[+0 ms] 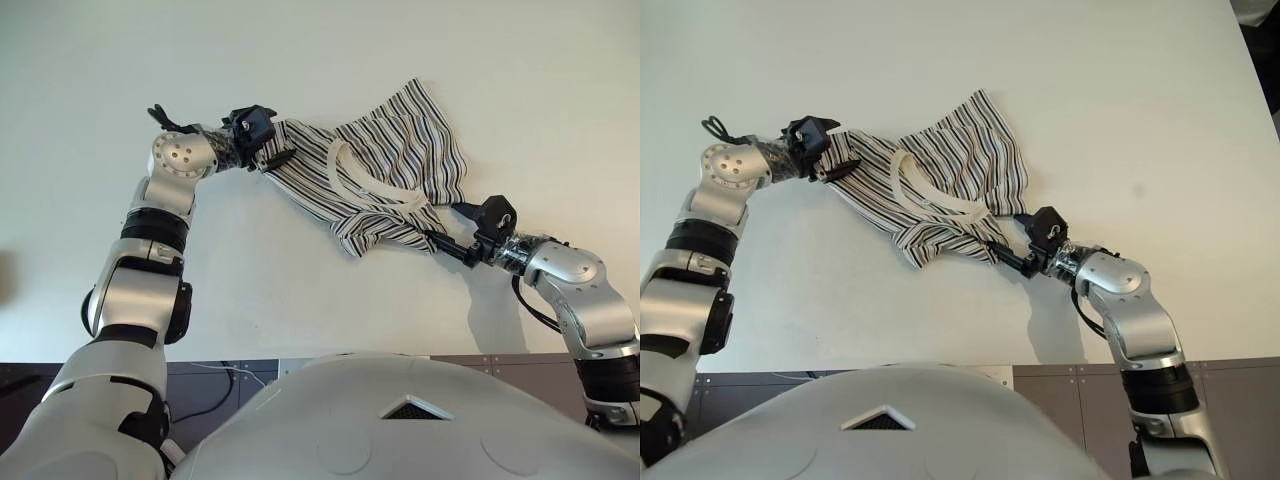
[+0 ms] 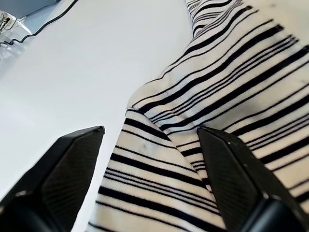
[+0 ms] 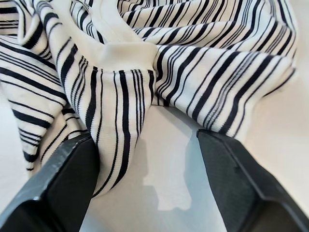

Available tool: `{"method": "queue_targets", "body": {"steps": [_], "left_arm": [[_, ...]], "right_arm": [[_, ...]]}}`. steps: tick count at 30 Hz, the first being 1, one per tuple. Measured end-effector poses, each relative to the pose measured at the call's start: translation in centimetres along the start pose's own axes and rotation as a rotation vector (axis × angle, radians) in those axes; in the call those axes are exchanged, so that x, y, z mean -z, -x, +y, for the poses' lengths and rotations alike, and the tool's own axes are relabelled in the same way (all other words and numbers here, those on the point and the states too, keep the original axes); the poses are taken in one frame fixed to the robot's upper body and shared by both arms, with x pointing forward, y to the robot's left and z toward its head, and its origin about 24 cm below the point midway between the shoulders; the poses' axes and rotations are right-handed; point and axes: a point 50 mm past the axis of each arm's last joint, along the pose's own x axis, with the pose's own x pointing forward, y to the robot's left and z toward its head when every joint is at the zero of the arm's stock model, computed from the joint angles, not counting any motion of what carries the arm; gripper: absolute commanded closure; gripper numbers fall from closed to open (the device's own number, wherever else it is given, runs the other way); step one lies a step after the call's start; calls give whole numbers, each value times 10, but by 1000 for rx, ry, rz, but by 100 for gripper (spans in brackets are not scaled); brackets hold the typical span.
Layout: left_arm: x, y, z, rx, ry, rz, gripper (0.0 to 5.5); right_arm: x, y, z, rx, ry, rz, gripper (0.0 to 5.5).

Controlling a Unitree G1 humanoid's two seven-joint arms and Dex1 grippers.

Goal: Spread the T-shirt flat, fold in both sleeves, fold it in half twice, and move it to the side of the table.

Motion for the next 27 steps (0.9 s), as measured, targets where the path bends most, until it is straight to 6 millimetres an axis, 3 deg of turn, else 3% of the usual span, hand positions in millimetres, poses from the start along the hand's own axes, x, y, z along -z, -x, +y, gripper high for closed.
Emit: {"method": "queue_targets", "body": {"steps": [4,8,10,12,14,19,23,27], "left_arm": [[-1,20,-37,-53,102,-52,193],[-18,41,-83,-58,253,-15,193],[-24,49,-96,-61,306,37,193],[-28,58,-96,-73,337,85,193],[-31,71,-81,-120,314,120,193],[-52,72,-55,-100,258,40,193],[-36,63,-59,-44,283,75,193],[-31,57,-69,29,299,61,193]], "right_arm": [[-7,-1,-14,47,138,8,207],[-11,10,-24,29,222,58,207],[-15,18,-29,16,257,82,207],[-17,29,-34,27,256,98,207],[-15,34,-35,41,185,93,207],[-19,28,-37,78,45,26,207],[-5,14,-32,40,68,92,207],[-4,11,-29,20,117,85,207]]}}
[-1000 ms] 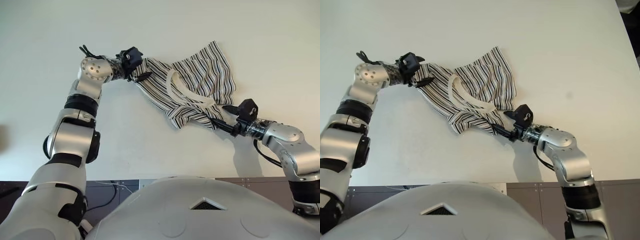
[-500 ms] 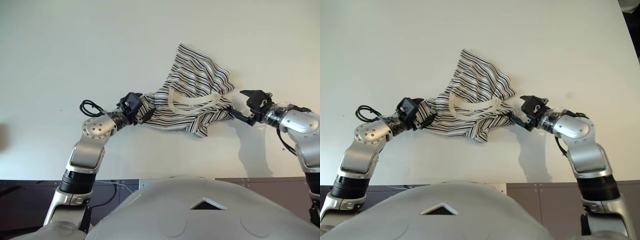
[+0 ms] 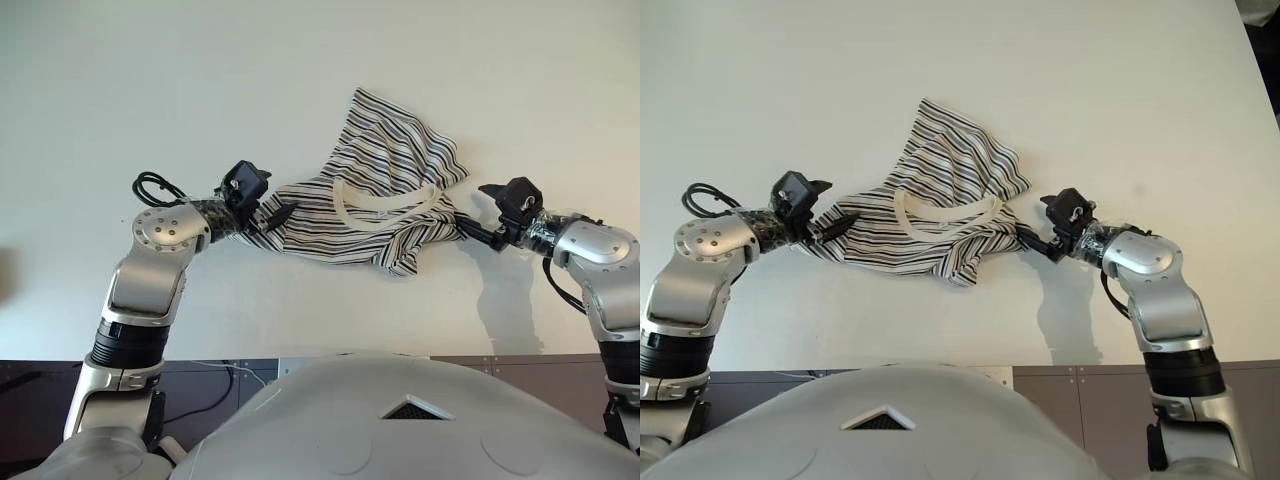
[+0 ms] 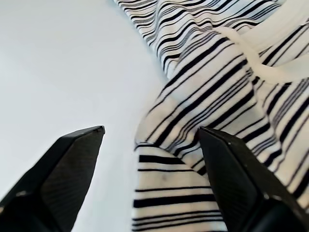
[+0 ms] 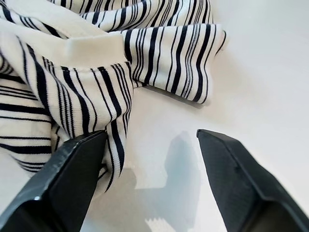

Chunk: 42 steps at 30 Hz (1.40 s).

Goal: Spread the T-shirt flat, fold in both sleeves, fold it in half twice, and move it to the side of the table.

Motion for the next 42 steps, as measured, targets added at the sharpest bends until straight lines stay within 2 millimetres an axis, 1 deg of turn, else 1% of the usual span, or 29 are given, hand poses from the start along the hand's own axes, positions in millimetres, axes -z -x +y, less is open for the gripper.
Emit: {"method": "queue_targets", "body": {"steps": [1,3,5,8,11,13,15,16,19,22,23,27,30,32,35,37,38,39,40,42], "left_arm": [[0,-1,-3,25,13,-12,193],[4,-3,-3,33,18,-9,193],[7,-4,-2,40,22,-1,216],[13,-7,1,21,34,3,264],[10,-11,9,-4,66,-26,305],[8,-12,12,-10,76,-43,342],[8,-13,12,-6,79,-45,364],[9,-13,12,-5,81,-45,384],[10,-14,11,-1,85,-52,422],[12,-14,11,-1,82,-53,466],[13,-15,10,-4,85,-54,479],[14,-17,10,-6,90,-58,537],[12,-16,12,-32,92,-74,540],[8,-12,16,-66,95,-105,540],[-14,-4,27,-121,79,-219,540],[-25,-2,30,-125,61,-265,540],[-27,-1,30,-125,57,-275,540],[-28,1,31,-131,57,-280,540],[-30,2,32,-141,50,-290,540],[-37,5,35,-172,37,-321,540]], "right_arm": [[1,0,1,-5,0,-1,207],[2,0,4,-8,-2,-3,207],[1,1,4,-8,-16,-13,210],[2,4,9,-69,-69,-20,210],[2,5,13,-111,-115,-30,210],[0,9,10,-105,-175,-56,210],[-2,10,8,-103,-169,-63,210],[-2,10,9,-112,-168,-60,210],[-1,13,11,-133,-175,-54,210],[8,13,9,-91,-84,8,259],[9,10,9,-76,-23,12,272],[9,6,15,-77,52,8,343],[8,4,17,-73,56,0,409],[7,2,15,-45,21,-21,444],[6,0,8,-14,-49,-37,501],[7,0,5,-4,-51,-34,525],[7,0,4,-2,-48,-34,537],[6,0,3,1,-42,-38,537],[3,-1,1,12,-38,-49,537],[-11,-3,-10,73,-52,-122,537]]}}
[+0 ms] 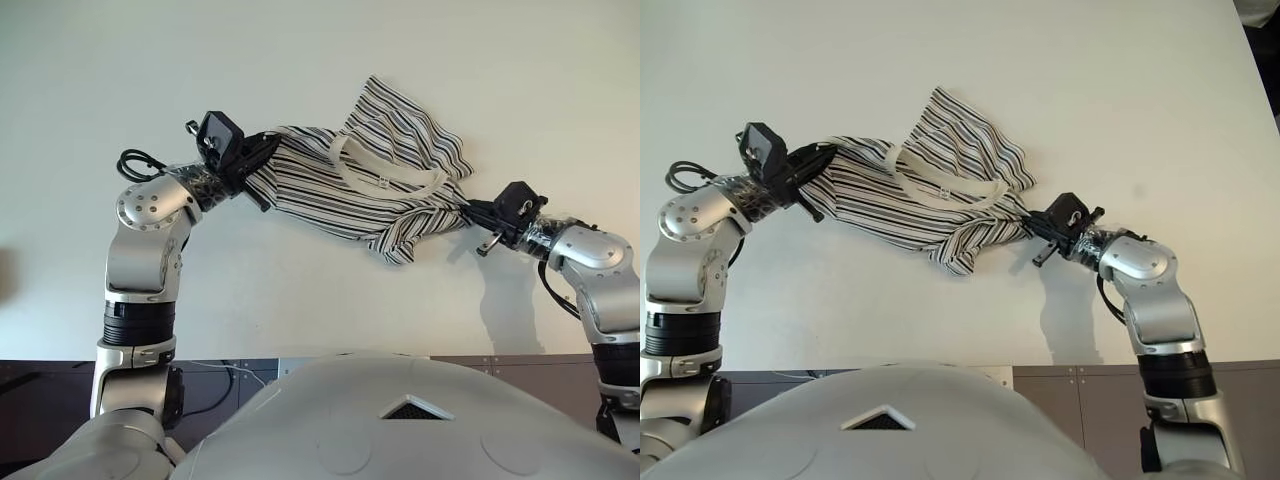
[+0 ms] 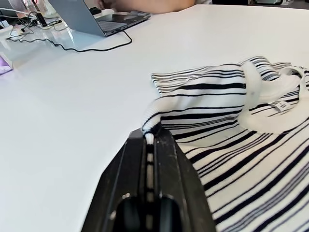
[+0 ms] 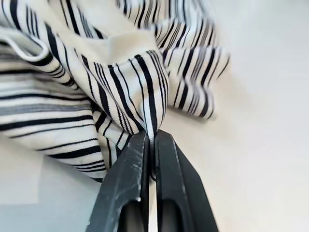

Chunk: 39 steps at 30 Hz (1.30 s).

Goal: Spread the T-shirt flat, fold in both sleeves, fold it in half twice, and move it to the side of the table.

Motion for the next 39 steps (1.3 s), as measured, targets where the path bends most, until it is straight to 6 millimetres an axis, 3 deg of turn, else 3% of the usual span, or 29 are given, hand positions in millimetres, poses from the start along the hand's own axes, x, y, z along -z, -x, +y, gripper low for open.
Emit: {"method": "queue_targets", "body": {"steps": [6,9,13,15,17,19,22,27,31,34,37,39], "left_arm": [[-61,-12,29,-126,-58,-239,540],[-85,-20,53,-236,-52,-332,540],[-114,-36,74,-292,-82,-416,540],[-122,-37,68,-198,-58,-462,540],[-130,-27,53,-76,-44,-524,540],[-139,-3,45,-12,-1,-604,540],[-184,47,32,57,-5,-847,540],[-214,86,16,130,-2,-1021,540],[-229,112,6,140,-63,-1044,540],[-233,119,1,153,-56,-1049,540],[-212,116,-5,138,60,-970,540],[-198,112,-7,128,121,-914,540]], "right_arm": [[-79,-8,-45,155,95,-308,537],[-113,-18,-65,223,177,-414,537],[-147,-43,-74,275,226,-511,537],[-160,-42,-69,197,230,-580,537],[-165,-17,-58,22,186,-691,537],[-175,29,-60,-55,137,-825,537],[-213,97,-66,-72,155,-1086,537],[-229,152,-53,-114,113,-1267,537],[-235,182,-41,-107,110,-1338,537],[-237,194,-34,-90,111,-1345,537],[-221,195,-28,-19,16,-1289,537],[-204,182,-23,5,-72,-1228,537]]}}
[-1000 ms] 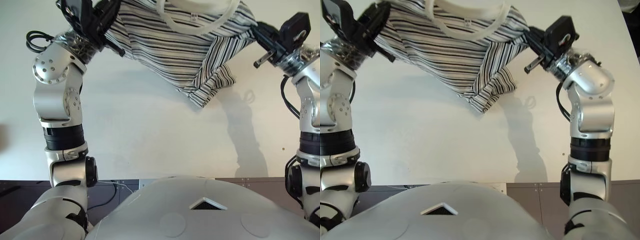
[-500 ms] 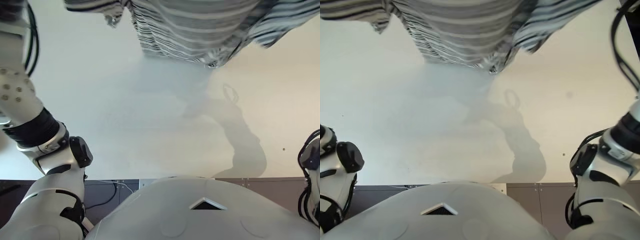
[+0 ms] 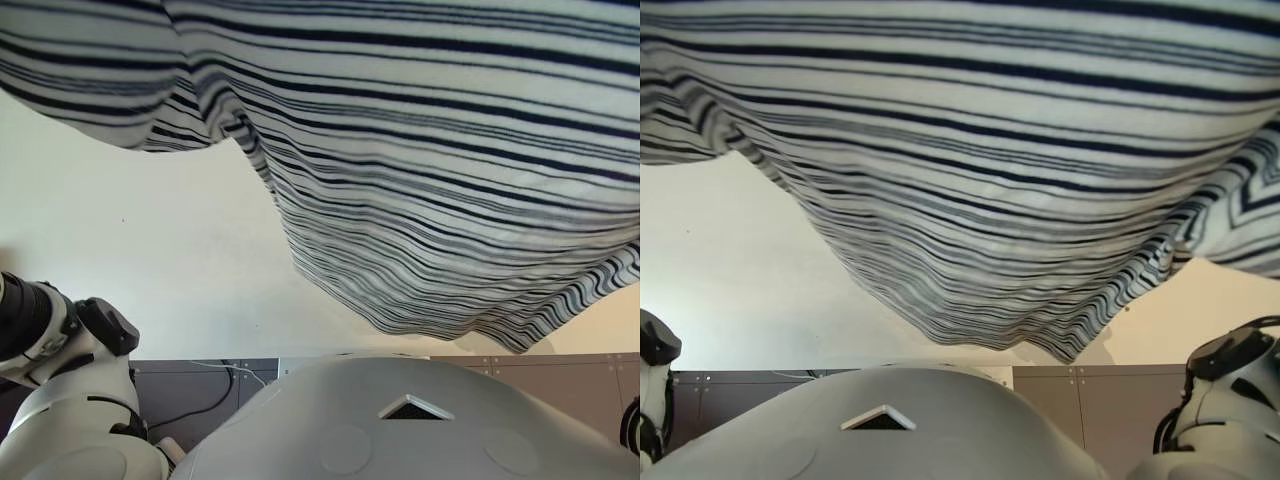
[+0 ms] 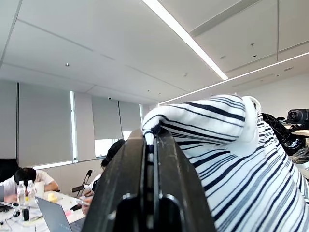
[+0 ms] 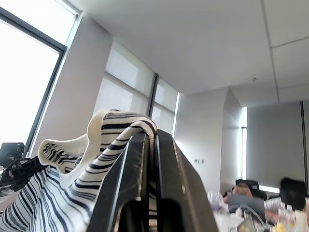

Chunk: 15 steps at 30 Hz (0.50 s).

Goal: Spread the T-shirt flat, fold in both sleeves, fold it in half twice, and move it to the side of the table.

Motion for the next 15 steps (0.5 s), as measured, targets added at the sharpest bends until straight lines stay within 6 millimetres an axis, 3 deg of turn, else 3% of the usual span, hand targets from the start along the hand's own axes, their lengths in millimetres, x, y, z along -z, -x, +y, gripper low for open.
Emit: {"method": "queue_targets", "body": {"steps": [2,3,9,12,15], "left_arm": [[23,12,7,-52,52,77,540],[33,16,9,-71,60,114,540],[151,41,38,-219,145,487,540],[194,49,60,-300,163,593,540],[233,45,85,-365,155,674,540]], "right_arm": [[46,15,2,71,-131,140,537],[59,18,1,89,-156,180,537],[194,44,-24,245,-254,576,537],[243,45,-37,308,-224,680,537],[287,36,-49,354,-156,766,537]]}}
